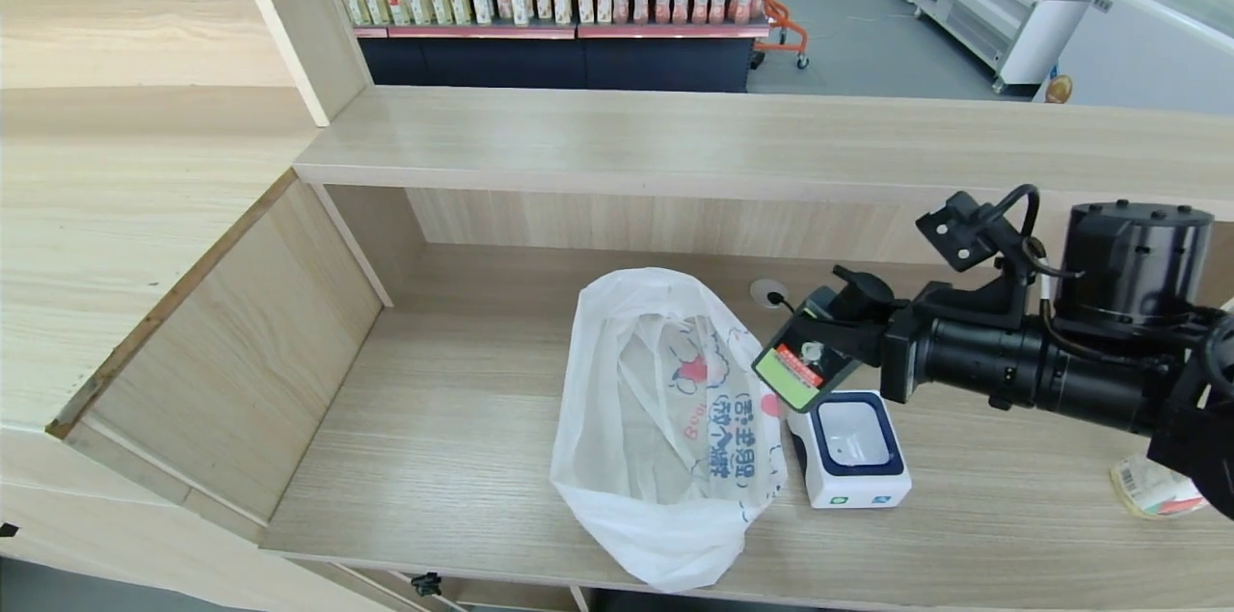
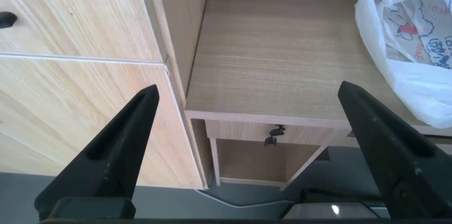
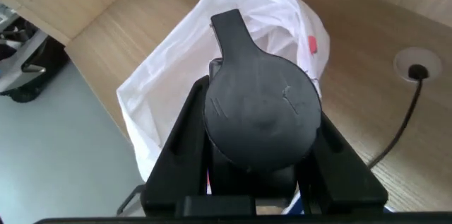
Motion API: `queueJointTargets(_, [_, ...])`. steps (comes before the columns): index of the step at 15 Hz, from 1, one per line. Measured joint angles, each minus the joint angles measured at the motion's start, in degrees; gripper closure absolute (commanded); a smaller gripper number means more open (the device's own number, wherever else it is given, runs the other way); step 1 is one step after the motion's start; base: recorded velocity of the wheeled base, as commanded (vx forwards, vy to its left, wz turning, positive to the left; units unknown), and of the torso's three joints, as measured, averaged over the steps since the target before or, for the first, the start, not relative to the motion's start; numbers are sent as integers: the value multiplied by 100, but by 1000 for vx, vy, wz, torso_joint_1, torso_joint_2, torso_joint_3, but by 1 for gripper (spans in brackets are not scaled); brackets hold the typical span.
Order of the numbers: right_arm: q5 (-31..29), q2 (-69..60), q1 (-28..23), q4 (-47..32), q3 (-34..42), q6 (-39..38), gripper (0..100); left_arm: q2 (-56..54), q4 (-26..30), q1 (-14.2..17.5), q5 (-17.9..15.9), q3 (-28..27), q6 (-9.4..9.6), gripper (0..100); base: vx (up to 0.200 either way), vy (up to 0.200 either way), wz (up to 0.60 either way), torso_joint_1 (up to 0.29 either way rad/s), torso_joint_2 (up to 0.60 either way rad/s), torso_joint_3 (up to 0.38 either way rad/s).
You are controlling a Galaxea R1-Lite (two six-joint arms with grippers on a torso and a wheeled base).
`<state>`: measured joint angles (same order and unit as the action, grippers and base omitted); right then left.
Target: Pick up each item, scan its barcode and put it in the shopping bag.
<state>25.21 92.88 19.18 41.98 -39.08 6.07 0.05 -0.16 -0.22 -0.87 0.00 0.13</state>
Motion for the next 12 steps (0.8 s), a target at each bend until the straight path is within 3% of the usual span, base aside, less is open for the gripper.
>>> queueJointTargets(3, [-26, 408, -11, 151, -11, -20, 100, -2, 0, 6, -2, 0, -13, 0, 0, 0, 0, 0, 0, 0])
queueJointTargets(8, [27, 1276, 83, 1612, 26, -46, 100, -5, 0, 4, 0, 0, -21, 0, 0, 0, 0, 0, 0, 0])
queueJointTargets(12, [513, 1947, 172, 2137, -50, -5, 100, -5, 0, 4, 0, 0, -16, 0, 0, 0, 0, 0, 0, 0])
